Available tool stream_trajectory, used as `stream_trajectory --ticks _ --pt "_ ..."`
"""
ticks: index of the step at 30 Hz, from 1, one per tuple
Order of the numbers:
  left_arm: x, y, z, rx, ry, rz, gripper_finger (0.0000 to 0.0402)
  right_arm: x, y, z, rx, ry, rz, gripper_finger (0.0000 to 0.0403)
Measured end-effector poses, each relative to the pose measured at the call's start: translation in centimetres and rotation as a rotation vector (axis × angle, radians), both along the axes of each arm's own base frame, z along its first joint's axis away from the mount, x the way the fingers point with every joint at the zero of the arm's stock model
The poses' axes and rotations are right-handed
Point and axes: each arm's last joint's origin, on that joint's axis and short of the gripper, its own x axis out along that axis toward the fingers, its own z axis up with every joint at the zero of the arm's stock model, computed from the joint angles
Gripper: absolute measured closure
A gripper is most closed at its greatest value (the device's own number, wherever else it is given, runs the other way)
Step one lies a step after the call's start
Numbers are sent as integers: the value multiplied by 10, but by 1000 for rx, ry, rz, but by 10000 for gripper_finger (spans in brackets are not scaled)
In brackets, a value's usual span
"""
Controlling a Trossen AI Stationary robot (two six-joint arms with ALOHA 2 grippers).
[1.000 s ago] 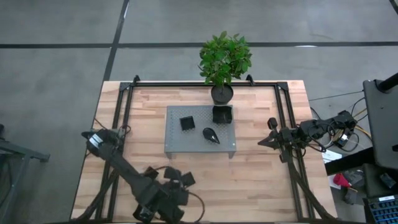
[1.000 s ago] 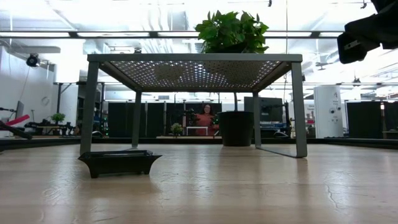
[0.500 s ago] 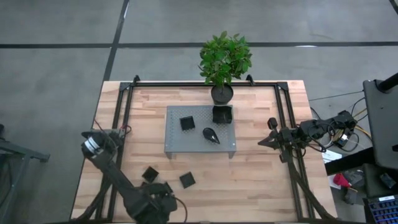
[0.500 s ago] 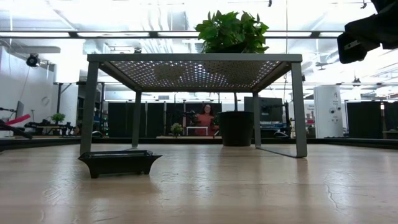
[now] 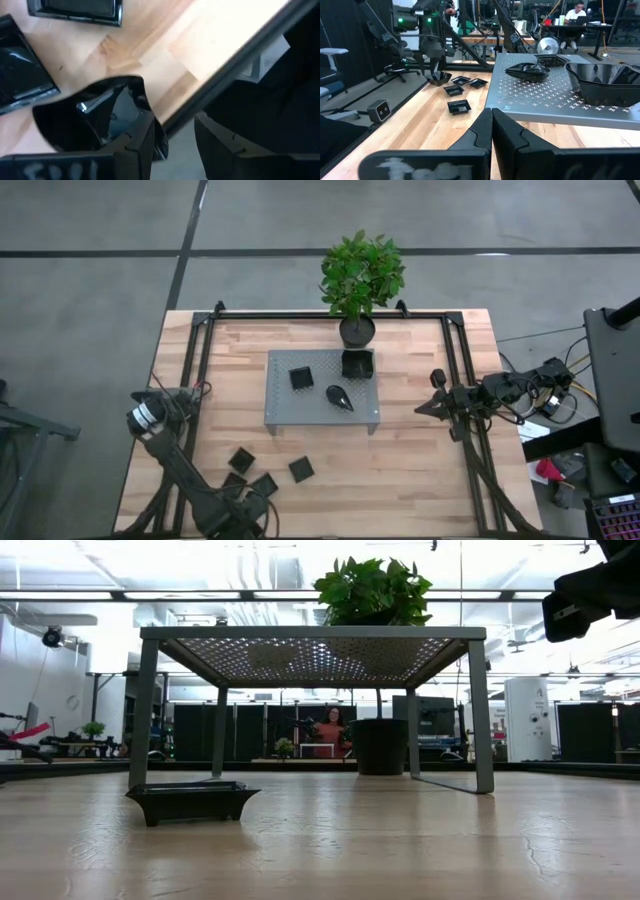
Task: Pick & Place Mini shaped plates
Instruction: Stack the black distorted square plate on the black distorted square plates on the shelf
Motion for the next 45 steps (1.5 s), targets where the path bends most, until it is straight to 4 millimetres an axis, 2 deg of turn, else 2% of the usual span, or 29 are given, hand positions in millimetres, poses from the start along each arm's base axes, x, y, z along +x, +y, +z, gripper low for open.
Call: stream_trajectory --ticks 9,16,20,26,30,36,45 --pt "-4 4 -24 6 14 -29 268 0 0 0 0 0 0 394" --pt "-5 5 -27 6 28 -77 270 0 0 0 2 1 0 394" --pt "-5 5 -27 7 28 -82 294 0 0 0 2 1 0 394" --pt "-7 6 -31 3 52 -114 355 0 0 0 0 0 0 394" --pt "-8 6 -30 -11 67 -123 395 0 0 0 1 0 0 394" --pt "-7 3 -25 -79 123 -136 400 0 0 0 0 0 0 394" --pt "-3 2 -2 -63 89 -167 401 0 0 0 1 0 0 394"
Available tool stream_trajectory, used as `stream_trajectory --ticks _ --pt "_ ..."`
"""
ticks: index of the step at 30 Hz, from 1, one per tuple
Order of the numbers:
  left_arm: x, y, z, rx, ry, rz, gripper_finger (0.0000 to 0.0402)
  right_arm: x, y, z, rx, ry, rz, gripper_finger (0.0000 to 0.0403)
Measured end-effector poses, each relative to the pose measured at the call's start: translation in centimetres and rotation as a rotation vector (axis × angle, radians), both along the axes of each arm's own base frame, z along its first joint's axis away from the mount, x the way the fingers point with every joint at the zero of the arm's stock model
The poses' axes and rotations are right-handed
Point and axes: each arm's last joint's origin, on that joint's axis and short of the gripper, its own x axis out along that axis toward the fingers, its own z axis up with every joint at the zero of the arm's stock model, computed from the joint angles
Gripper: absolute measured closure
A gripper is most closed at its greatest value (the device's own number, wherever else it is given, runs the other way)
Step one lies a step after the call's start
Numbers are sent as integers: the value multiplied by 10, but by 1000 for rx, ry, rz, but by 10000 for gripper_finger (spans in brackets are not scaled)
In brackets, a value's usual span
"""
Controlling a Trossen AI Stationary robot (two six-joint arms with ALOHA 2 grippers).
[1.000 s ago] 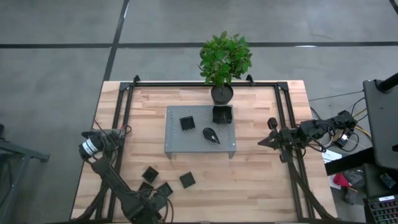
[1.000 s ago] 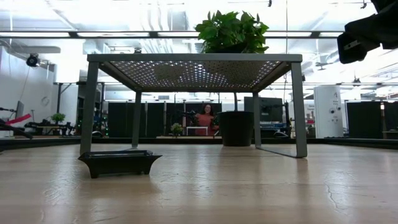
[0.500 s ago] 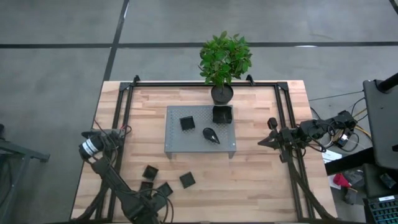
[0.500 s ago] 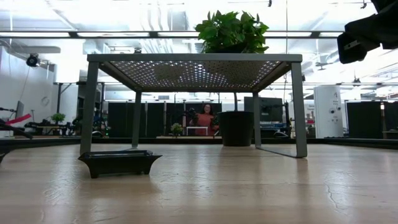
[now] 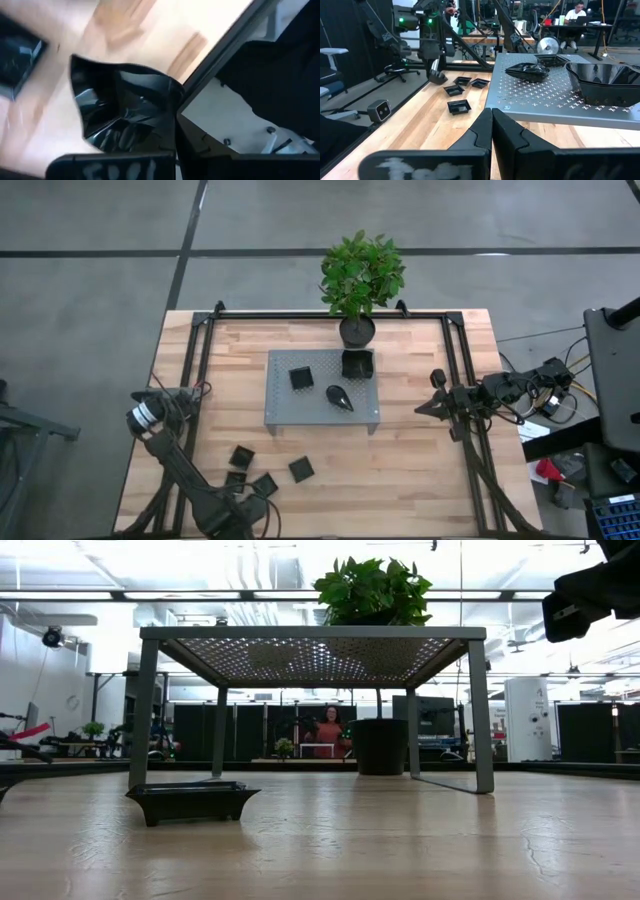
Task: Pick & Place Mini shaped plates
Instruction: Stack the black distorted square plate on the black distorted square plates on the shelf
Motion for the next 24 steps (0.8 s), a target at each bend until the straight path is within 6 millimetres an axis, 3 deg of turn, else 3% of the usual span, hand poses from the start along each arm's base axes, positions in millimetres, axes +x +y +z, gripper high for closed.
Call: stream_trajectory --ticks 5,17,24 --pt "11 3 15 24 -98 -46 401 0 0 0 0 0 0 394" --pt "27 16 39 63 -151 -109 401 0 0 0 0 0 0 394" --pt "44 20 66 193 -419 -274 401 0 0 0 0 0 0 394"
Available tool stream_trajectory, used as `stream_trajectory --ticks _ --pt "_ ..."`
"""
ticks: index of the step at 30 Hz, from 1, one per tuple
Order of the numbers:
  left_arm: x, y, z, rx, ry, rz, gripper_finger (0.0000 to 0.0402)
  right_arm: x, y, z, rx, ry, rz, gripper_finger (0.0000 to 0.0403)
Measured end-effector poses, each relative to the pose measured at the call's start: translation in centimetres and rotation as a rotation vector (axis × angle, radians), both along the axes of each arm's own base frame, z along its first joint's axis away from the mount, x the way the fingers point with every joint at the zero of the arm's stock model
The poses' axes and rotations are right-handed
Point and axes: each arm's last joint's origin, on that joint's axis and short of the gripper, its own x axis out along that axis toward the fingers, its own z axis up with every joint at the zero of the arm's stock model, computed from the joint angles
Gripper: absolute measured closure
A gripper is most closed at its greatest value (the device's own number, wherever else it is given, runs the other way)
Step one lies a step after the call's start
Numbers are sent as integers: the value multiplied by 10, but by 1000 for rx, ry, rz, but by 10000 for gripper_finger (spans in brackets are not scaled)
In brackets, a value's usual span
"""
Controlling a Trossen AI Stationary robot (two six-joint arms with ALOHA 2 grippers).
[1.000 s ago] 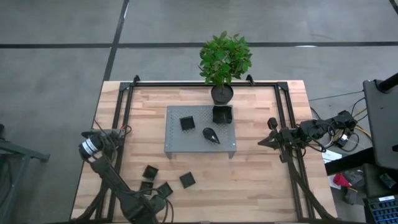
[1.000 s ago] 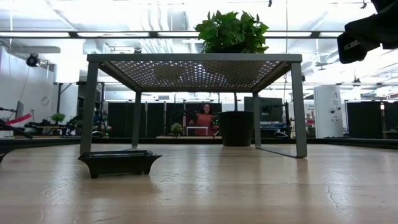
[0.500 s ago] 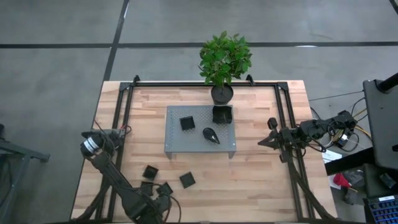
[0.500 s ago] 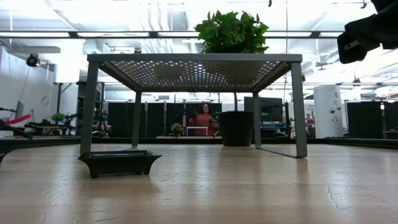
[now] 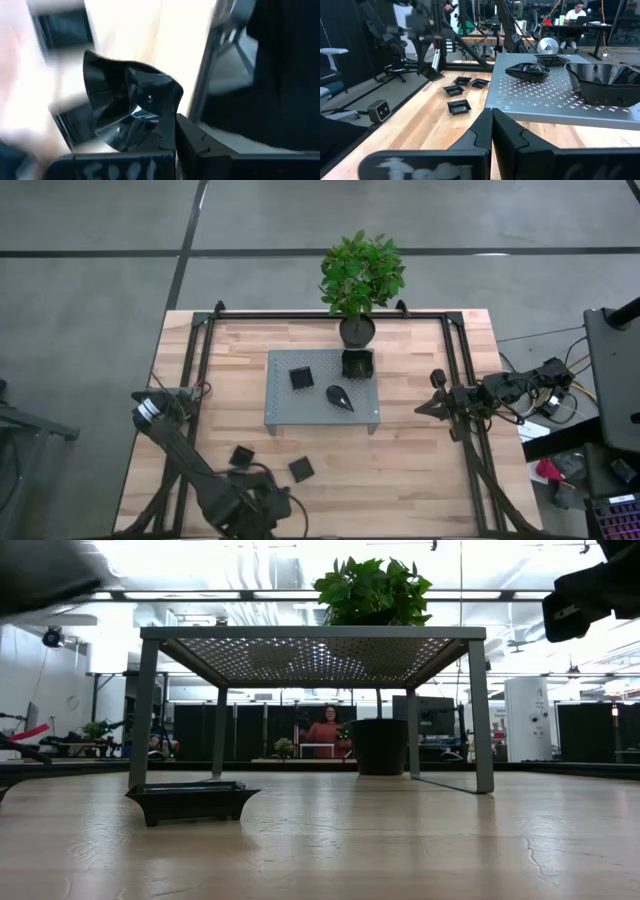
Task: Pick & Place Mini shaped plates
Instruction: Stack the black distorted square plate on the black distorted square plates on the shelf
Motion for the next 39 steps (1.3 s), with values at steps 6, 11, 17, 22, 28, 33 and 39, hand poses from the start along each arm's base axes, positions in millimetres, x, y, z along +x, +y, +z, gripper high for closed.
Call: stream_trajectory --ticks 6,11,17,22,28,33,39 --pt "10 6 30 383 -342 -177 402 0 0 0 -1 0 0 394" --pt "15 12 49 760 -519 -188 402 0 0 0 1 0 0 394" --pt "19 24 58 1168 -626 -37 401 0 0 0 0 0 0 394" --pt "37 46 58 1311 -535 -58 401 0 0 0 -1 0 0 394" --pt "60 80 59 1411 -403 -70 401 0 0 0 -1 0 0 394" --pt "76 110 60 1467 -352 42 401 0 0 0 0 0 0 394" --pt "92 146 61 1510 -249 77 401 0 0 0 1 0 0 394"
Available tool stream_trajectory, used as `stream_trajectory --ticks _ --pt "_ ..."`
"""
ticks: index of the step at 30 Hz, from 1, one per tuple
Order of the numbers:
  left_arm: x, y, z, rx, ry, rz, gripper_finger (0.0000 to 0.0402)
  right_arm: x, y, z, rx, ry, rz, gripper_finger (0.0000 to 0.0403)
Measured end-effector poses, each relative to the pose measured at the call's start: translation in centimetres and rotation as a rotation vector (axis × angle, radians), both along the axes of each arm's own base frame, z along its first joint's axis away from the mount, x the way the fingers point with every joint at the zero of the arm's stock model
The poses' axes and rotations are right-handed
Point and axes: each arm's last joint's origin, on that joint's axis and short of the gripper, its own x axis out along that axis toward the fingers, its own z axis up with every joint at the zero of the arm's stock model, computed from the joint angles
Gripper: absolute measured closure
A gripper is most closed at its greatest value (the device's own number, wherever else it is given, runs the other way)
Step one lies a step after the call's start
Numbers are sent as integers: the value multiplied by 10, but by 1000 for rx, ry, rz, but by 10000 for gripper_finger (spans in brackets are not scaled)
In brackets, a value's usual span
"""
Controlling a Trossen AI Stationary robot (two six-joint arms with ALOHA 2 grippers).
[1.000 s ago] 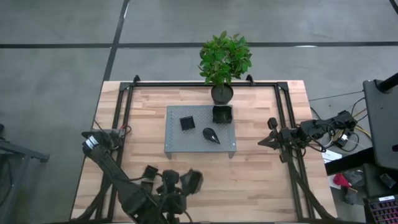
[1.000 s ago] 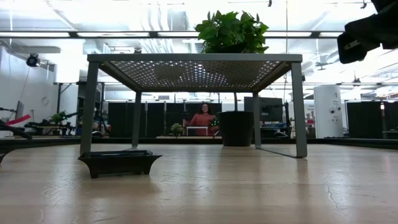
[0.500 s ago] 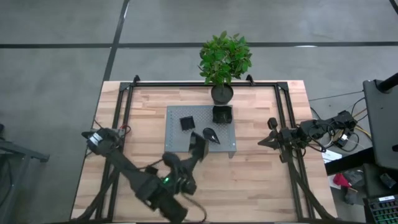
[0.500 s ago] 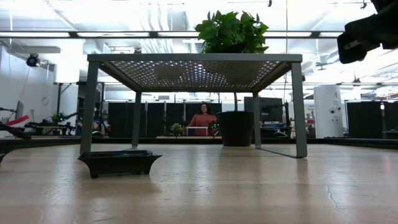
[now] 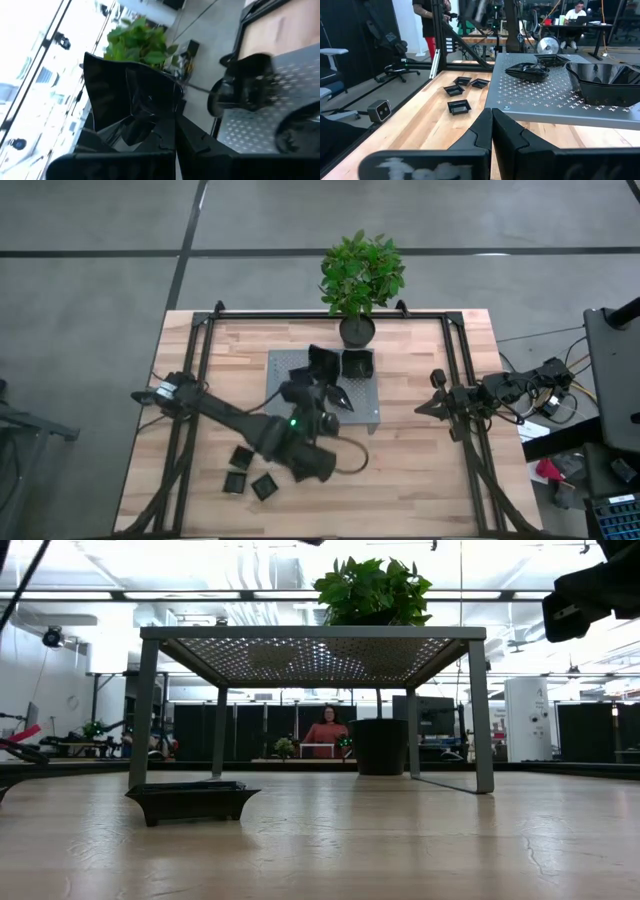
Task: Pick & Place Mini shaped plates
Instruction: Stack the black distorted square plate on the black distorted square plates on the shelf
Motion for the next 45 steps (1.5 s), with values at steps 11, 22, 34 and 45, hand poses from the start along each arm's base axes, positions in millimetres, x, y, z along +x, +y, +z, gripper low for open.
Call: stream_trajectory --ticks 11,22,34,45 --pt "40 58 9 -221 -76 -24 401 0 0 0 -2 -1 0 394" --pt "56 80 8 -420 -54 -213 401 0 0 0 -2 0 0 394" --pt "61 97 5 -512 -40 -270 401 0 0 0 -2 0 0 394" --pt "63 101 4 -606 -48 -324 401 0 0 0 -2 -1 0 394"
